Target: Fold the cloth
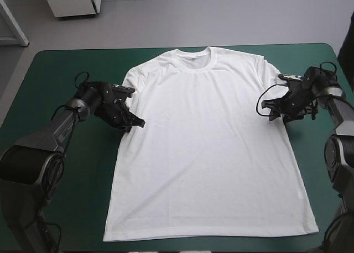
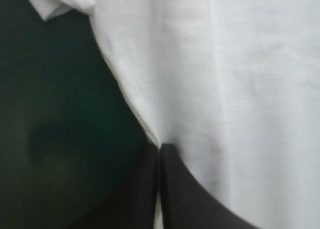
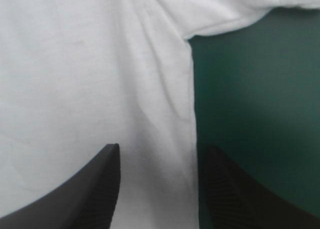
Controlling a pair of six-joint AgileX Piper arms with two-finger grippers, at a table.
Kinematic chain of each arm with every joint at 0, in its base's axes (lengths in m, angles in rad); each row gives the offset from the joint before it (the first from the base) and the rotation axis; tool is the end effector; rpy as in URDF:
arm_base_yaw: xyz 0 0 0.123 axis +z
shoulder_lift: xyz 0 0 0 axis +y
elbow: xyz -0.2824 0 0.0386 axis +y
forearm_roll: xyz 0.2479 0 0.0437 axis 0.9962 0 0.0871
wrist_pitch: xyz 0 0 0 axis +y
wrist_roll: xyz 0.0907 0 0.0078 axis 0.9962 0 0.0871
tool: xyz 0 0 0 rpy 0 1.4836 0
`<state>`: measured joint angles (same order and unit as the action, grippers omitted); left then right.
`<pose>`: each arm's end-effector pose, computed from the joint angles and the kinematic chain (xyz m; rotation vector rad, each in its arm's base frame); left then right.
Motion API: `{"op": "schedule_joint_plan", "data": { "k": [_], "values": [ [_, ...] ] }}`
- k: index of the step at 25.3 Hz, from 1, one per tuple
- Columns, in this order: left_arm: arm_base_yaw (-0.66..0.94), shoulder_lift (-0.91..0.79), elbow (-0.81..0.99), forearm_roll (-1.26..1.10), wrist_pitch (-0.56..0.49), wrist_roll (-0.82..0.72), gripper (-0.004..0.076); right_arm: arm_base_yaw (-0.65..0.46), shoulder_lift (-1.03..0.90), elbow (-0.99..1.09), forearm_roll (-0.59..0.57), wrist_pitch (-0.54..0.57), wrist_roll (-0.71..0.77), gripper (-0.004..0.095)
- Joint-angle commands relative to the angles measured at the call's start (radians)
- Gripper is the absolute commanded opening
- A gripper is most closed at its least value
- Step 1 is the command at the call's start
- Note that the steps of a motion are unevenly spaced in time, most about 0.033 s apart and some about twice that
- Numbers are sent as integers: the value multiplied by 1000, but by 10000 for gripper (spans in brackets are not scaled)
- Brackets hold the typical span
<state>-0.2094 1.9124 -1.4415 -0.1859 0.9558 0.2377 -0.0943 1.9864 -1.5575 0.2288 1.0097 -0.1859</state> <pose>0.3815 -0.0951 0.2152 0.5152 2.8534 -0.2339 0.4131 -0.0215 0.2154 0.0132 2.8858 0.2525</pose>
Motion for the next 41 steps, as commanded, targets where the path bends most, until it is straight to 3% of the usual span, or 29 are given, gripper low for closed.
{"op": "schedule_joint_plan", "data": {
  "k": [1, 4, 5, 12, 23, 31, 38, 41],
  "values": [
    [-6, -34, -18, -32, 9, -1, -9, -3, -3, -15, 42, 23, -17, 318],
    [-6, -34, -18, -37, 3, -1, -9, -3, 7, -15, 99, 36, -91, 22],
    [-6, -34, -20, -41, 1, -1, -9, -3, 7, -15, 117, 34, -104, -14],
    [-6, -77, -117, -61, 76, 31, -9, -3, -34, -70, 157, 143, -71, -15],
    [-6, -297, -305, 4, 201, 29, -9, -5, -249, -204, 165, 133, -52, -15],
    [-6, -486, -421, 90, 208, 22, -9, -5, -321, -352, 179, 147, -24, -15],
    [-6, -518, -548, 201, 141, 20, -9, -5, -374, -476, 173, 78, -19, -15],
    [-6, -468, -557, 283, -11, 19, -9, -5, -363, -558, 168, -16, -26, -15]
  ]
}}
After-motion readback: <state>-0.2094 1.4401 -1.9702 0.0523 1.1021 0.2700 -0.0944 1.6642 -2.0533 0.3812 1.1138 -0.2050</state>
